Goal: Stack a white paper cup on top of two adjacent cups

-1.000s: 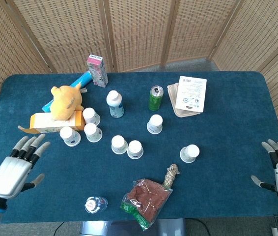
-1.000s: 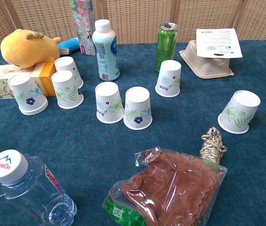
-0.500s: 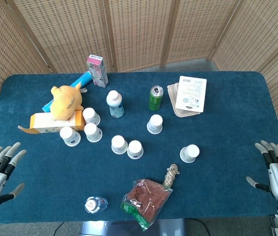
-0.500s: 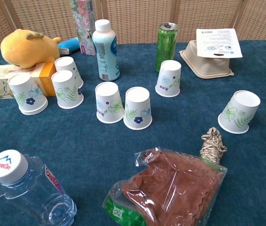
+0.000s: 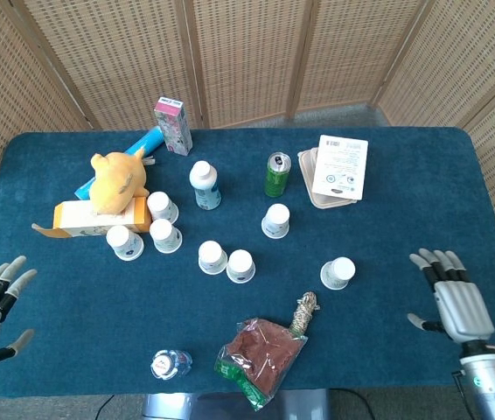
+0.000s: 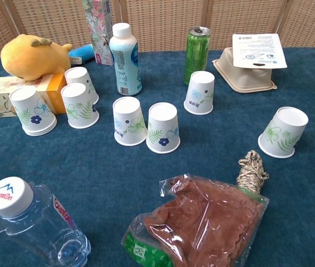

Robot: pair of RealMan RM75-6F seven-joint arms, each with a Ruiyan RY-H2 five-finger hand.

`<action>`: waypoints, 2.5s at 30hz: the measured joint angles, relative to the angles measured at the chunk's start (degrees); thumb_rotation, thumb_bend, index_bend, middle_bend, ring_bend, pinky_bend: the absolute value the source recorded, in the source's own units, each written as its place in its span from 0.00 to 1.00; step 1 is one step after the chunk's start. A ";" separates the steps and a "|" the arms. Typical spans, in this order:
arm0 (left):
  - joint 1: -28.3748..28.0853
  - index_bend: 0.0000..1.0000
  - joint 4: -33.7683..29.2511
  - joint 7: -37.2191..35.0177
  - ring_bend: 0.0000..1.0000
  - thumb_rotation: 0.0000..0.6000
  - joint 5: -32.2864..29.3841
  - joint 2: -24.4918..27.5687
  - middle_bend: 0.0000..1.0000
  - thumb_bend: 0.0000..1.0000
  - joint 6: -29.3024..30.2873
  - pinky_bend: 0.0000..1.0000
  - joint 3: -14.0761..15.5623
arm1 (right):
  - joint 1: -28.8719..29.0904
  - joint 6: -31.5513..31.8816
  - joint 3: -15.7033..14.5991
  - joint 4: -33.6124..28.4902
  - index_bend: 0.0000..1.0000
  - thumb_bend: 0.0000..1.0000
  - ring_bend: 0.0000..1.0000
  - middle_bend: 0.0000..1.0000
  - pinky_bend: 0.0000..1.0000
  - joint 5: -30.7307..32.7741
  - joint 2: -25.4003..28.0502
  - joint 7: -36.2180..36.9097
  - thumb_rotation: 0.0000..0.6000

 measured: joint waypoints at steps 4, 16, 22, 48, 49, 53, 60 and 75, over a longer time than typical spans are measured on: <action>0.13 0.08 0.08 -0.38 0.00 1.00 -0.01 0.19 0.00 0.31 -0.86 0.00 -0.51 | 3.19 -4.05 0.63 0.02 0.13 0.07 0.00 0.00 0.00 2.78 -1.86 -3.75 1.00; 1.11 0.08 0.28 -1.71 0.00 1.00 0.94 0.75 0.00 0.31 -1.45 0.00 -1.64 | 12.35 -12.15 3.62 2.65 0.14 0.07 0.00 0.05 0.00 9.96 -10.96 -10.20 1.00; 1.55 0.08 0.68 -2.81 0.00 1.00 0.86 1.21 0.00 0.31 -1.59 0.00 -2.15 | 14.92 -13.54 4.29 5.35 0.16 0.08 0.00 0.12 0.00 12.91 -14.44 -11.99 1.00; 2.51 0.07 0.17 -1.33 0.00 1.00 1.07 0.91 0.00 0.31 -3.83 0.00 -3.59 | 16.28 -9.84 3.24 13.00 0.38 0.34 0.23 0.38 0.47 11.57 -19.37 -9.20 1.00; 2.55 0.07 0.17 -1.29 0.00 1.00 1.10 0.90 0.00 0.31 -3.85 0.00 -3.62 | 16.27 -9.74 3.20 13.16 0.39 0.35 0.23 0.38 0.51 11.45 -19.49 -9.00 1.00; 2.67 0.07 0.13 -1.22 0.00 1.00 1.11 0.89 0.00 0.31 -4.04 0.00 -3.76 | 16.36 -9.57 2.99 13.57 0.40 0.36 0.24 0.39 0.54 11.22 -19.86 -8.79 1.00; 2.78 0.07 0.08 -1.43 0.00 1.00 0.89 1.00 0.00 0.31 -4.41 0.00 -4.00 | 16.29 -8.75 2.91 12.73 0.40 0.36 0.25 0.39 0.54 10.48 -19.58 -8.40 1.00; 2.98 0.07 -0.12 -1.88 0.00 1.00 1.46 1.27 0.00 0.31 -4.94 0.00 -4.10 | 17.99 -5.19 6.42 -2.15 0.41 0.35 0.25 0.40 0.54 7.68 -15.12 -11.61 1.00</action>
